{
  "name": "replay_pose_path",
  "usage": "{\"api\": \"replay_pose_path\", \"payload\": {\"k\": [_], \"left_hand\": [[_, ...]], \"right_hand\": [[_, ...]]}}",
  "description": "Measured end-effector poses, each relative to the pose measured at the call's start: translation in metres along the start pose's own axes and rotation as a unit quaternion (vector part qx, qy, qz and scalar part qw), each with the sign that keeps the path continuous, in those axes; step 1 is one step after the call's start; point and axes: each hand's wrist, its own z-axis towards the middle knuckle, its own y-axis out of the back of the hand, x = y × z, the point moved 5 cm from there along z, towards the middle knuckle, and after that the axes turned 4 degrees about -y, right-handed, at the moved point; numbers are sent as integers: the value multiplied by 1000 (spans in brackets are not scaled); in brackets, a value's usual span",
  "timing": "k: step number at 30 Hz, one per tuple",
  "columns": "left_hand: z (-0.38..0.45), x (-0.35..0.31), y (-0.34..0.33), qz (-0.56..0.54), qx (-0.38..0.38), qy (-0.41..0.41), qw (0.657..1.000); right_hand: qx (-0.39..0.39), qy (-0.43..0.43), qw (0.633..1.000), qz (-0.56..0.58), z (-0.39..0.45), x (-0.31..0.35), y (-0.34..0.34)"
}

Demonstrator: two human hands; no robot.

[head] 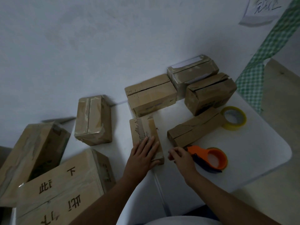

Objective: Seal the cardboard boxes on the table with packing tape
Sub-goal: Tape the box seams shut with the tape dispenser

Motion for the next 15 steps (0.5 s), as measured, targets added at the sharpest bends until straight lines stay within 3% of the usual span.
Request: {"api": "replay_pose_path", "payload": {"k": [15], "left_hand": [[-4,6,4,-13,97,-16,995]], "right_hand": [[-25,151,982,-108,0,2,-10]]}}
